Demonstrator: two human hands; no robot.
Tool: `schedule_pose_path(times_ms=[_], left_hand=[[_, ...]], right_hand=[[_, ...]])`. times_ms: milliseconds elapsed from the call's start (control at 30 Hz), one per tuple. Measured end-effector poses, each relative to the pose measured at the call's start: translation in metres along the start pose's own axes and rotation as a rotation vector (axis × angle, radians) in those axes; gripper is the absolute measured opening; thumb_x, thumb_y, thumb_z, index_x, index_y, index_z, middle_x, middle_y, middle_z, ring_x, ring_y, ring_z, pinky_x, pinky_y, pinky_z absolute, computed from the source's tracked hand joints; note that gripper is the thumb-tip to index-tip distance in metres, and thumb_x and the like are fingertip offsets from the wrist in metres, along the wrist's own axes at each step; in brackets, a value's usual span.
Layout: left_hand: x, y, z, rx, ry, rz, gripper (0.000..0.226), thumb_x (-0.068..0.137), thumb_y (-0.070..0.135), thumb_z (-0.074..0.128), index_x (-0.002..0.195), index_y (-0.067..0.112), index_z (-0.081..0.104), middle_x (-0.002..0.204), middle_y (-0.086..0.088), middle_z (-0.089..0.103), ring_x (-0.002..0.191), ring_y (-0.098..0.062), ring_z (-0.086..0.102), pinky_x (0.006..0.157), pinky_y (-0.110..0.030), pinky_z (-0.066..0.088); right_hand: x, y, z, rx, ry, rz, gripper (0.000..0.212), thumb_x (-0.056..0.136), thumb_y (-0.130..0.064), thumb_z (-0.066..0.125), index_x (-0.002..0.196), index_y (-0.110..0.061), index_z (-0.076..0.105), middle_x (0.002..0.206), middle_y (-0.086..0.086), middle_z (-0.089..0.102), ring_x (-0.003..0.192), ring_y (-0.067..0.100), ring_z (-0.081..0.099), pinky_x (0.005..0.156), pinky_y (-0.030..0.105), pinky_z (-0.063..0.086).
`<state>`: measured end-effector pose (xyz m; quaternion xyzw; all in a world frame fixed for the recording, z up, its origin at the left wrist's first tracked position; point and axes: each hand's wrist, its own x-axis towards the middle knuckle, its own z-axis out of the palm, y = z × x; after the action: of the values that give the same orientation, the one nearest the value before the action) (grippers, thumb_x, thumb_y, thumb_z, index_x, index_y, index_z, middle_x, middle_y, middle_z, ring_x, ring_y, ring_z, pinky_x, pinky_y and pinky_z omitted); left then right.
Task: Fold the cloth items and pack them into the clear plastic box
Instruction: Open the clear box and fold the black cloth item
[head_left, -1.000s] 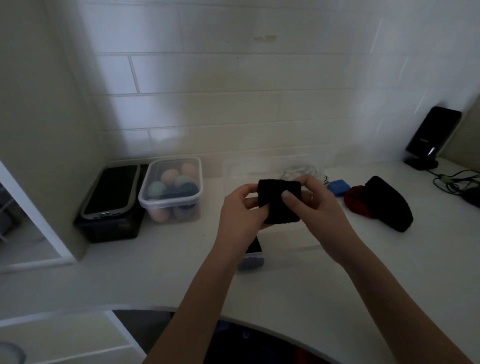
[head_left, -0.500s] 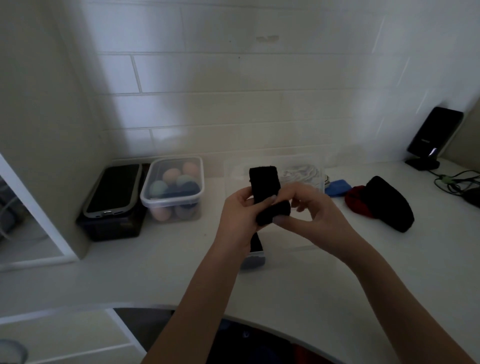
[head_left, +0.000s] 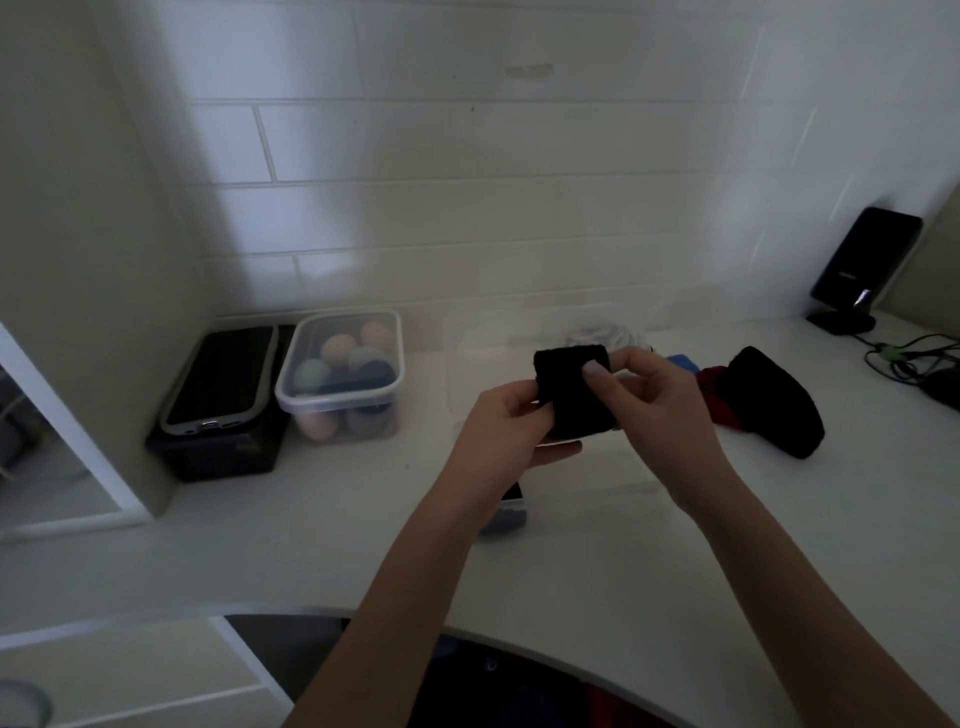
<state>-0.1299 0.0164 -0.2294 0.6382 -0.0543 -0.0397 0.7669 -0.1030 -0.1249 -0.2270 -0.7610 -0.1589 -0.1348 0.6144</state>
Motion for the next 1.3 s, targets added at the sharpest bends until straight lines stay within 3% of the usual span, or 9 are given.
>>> schedule_pose_path(times_ms=[67,167,300,467,633,800,1000,1167,1300], left_hand=[[0.000,0.000,0.000,0.030,0.001,0.003,0.021,0.092,0.006,0.051,0.107,0.010,0.064,0.099,-0.011,0.071,0.092,-0.019,0.070,0.073,-0.022,0.058],[0.002,-0.001,0.002,0.102,0.031,0.041,0.023,0.091,0.003,0.049,0.110,0.005,0.064,0.103,-0.016,0.070,0.096,-0.023,0.069,0.075,-0.021,0.058],[0.002,-0.002,0.001,0.146,0.019,0.057,0.025,0.092,0.002,0.047,0.112,0.005,0.062,0.105,-0.016,0.069,0.097,-0.022,0.068,0.077,-0.021,0.057],[0.001,-0.001,0.002,0.135,-0.013,0.051,0.020,0.093,0.008,0.049,0.104,0.010,0.065,0.096,-0.008,0.071,0.085,-0.010,0.070,0.072,-0.016,0.055],[0.002,0.000,0.005,0.065,0.114,0.027,0.023,0.092,0.030,0.053,0.102,0.013,0.064,0.097,-0.004,0.072,0.093,-0.015,0.069,0.073,-0.022,0.058],[0.003,-0.004,0.004,0.287,0.244,0.152,0.008,0.087,0.020,0.061,0.092,0.017,0.066,0.093,-0.008,0.073,0.088,-0.018,0.071,0.086,-0.043,0.056],[0.000,-0.002,0.007,0.400,0.246,0.204,0.012,0.087,0.024,0.061,0.081,0.013,0.057,0.077,-0.003,0.066,0.074,-0.017,0.065,0.068,-0.029,0.054],[-0.002,-0.002,0.007,0.352,0.222,0.122,0.028,0.081,0.042,0.058,0.082,0.014,0.055,0.086,-0.017,0.067,0.085,-0.032,0.067,0.077,-0.053,0.056],[0.000,-0.001,0.002,0.330,0.280,0.157,0.008,0.087,0.022,0.060,0.081,0.018,0.057,0.084,-0.010,0.066,0.082,-0.028,0.068,0.074,-0.042,0.059]], right_hand=[[-0.001,0.000,0.001,-0.051,0.009,-0.021,0.020,0.088,-0.027,0.061,0.083,-0.009,0.062,0.073,0.039,0.062,0.073,0.055,0.058,0.061,0.053,0.052],[-0.003,-0.002,0.005,-0.089,0.049,-0.045,0.015,0.086,-0.028,0.063,0.081,-0.014,0.062,0.068,0.034,0.062,0.067,0.048,0.059,0.053,0.037,0.049],[-0.002,-0.001,0.005,-0.123,0.067,0.000,0.012,0.086,-0.028,0.064,0.086,-0.016,0.061,0.082,0.009,0.067,0.077,0.024,0.064,0.068,0.032,0.053],[-0.003,-0.005,0.000,0.219,-0.077,0.083,0.028,0.090,-0.011,0.058,0.115,-0.023,0.055,0.095,0.003,0.073,0.090,0.013,0.070,0.071,0.021,0.056],[-0.002,-0.004,-0.001,0.139,-0.006,0.042,0.018,0.086,-0.007,0.062,0.093,-0.023,0.062,0.090,0.005,0.068,0.077,0.009,0.069,0.068,0.025,0.056],[-0.003,-0.004,0.002,0.137,-0.003,0.023,0.010,0.089,-0.014,0.059,0.090,-0.023,0.063,0.086,0.001,0.069,0.077,0.008,0.068,0.068,0.025,0.058],[-0.005,-0.005,0.004,0.049,-0.053,0.082,0.019,0.097,-0.023,0.043,0.102,-0.011,0.057,0.089,0.000,0.066,0.079,0.005,0.067,0.062,0.026,0.059],[-0.003,0.001,0.009,-0.125,-0.111,-0.026,0.013,0.097,-0.015,0.043,0.094,-0.014,0.055,0.082,-0.008,0.060,0.069,-0.010,0.058,0.058,0.007,0.047],[-0.004,0.003,0.010,-0.171,-0.122,-0.029,0.014,0.095,-0.016,0.047,0.090,-0.026,0.055,0.084,-0.004,0.063,0.071,-0.002,0.060,0.056,0.008,0.047]])
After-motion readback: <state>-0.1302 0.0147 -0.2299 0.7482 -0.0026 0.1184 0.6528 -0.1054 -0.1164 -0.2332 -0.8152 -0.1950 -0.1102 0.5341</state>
